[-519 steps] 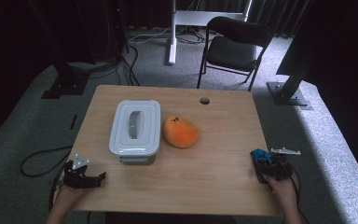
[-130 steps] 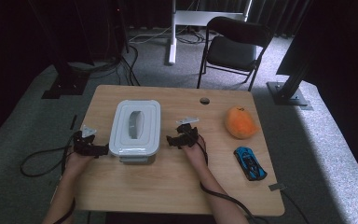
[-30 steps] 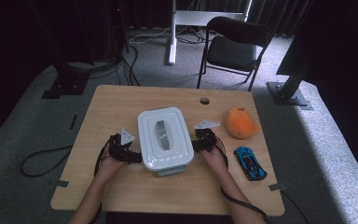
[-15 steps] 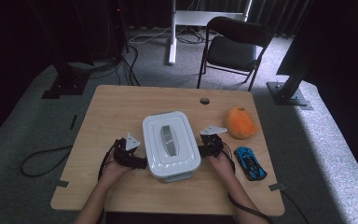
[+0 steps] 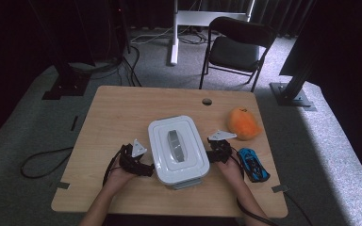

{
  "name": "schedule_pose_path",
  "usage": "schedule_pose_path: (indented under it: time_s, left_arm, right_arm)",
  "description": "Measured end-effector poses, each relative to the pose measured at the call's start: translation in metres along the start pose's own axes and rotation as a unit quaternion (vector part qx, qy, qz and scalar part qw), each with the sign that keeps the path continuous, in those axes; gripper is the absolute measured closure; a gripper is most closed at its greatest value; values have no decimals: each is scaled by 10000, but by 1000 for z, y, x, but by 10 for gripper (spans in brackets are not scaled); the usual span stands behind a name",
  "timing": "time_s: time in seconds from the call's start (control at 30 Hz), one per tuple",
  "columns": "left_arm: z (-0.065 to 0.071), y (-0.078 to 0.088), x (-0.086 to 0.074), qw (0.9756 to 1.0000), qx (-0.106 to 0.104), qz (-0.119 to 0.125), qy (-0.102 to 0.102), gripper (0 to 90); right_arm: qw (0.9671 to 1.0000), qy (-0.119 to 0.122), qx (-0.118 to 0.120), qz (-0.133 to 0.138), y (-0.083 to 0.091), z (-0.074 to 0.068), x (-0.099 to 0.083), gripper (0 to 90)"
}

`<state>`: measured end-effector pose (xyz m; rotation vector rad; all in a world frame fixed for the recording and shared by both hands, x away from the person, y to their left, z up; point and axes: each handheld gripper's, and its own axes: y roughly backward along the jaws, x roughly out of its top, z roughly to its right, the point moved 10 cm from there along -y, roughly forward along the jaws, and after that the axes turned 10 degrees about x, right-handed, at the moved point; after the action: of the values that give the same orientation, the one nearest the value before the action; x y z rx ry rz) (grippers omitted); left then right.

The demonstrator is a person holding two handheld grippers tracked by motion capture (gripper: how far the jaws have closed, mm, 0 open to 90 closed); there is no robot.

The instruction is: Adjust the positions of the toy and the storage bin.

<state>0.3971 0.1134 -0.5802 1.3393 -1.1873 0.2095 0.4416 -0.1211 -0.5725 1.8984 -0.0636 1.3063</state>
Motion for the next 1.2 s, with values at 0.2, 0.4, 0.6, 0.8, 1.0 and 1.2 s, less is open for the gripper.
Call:
schedule_pose_path:
  time_s: [0.2,0.4,0.6,0.8,1.0,1.2]
  left_arm:
    - [8,5,-2,10000,-60,-16,-17,3]
    - [18,7,-2,9999,-138,3,-82,3]
    - [28,8,-4,9995,-246,-38,-209,3]
    - [37,8,-8,9986,-346,-118,-369,3]
    - [43,5,-14,9978,-480,-133,-438,2]
    - [37,7,-15,9979,-532,-57,-365,2]
  right_arm:
    - [9998,190,-9,-44,7,-4,-3,251]
    - [9995,309,73,-70,14,-6,-7,251]
    - [9991,395,107,-53,22,-6,-10,252]
    - [9988,437,211,-110,25,-5,-16,252]
    - [9991,366,186,-132,24,-2,-22,206]
    - [9992,366,-12,-165,25,4,-23,169]
